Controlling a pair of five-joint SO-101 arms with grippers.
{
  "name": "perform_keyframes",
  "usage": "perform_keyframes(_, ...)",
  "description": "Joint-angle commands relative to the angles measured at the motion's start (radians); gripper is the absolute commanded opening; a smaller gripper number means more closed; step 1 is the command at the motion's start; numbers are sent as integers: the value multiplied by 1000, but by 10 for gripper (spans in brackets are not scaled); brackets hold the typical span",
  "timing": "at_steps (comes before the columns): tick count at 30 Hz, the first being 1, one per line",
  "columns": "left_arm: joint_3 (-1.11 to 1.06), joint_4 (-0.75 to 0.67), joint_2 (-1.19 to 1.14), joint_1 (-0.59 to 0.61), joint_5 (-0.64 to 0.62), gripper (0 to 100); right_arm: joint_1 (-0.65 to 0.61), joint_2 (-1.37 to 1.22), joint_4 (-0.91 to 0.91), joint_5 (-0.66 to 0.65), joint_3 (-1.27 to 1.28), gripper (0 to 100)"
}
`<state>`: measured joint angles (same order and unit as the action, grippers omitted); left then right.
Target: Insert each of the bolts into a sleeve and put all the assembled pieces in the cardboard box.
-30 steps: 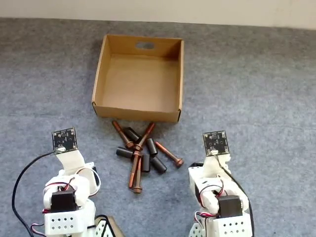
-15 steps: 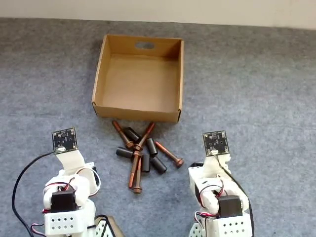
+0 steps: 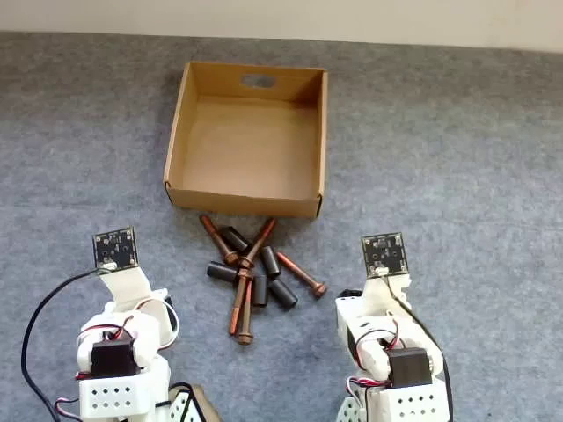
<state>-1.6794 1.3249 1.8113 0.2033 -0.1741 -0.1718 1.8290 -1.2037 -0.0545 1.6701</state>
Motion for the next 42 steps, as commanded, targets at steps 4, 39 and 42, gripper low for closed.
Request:
perform_keyframes(4,-18,6,12,-10,-6,8,12,4,-5,-9,140,6)
perform_keyframes(39,-18,6,12,-10,-6,8,-174,4,65,-245,131,6)
perform_keyframes(42,-18,6,12,-10,-6,8,-196,4,65,-284,97,6)
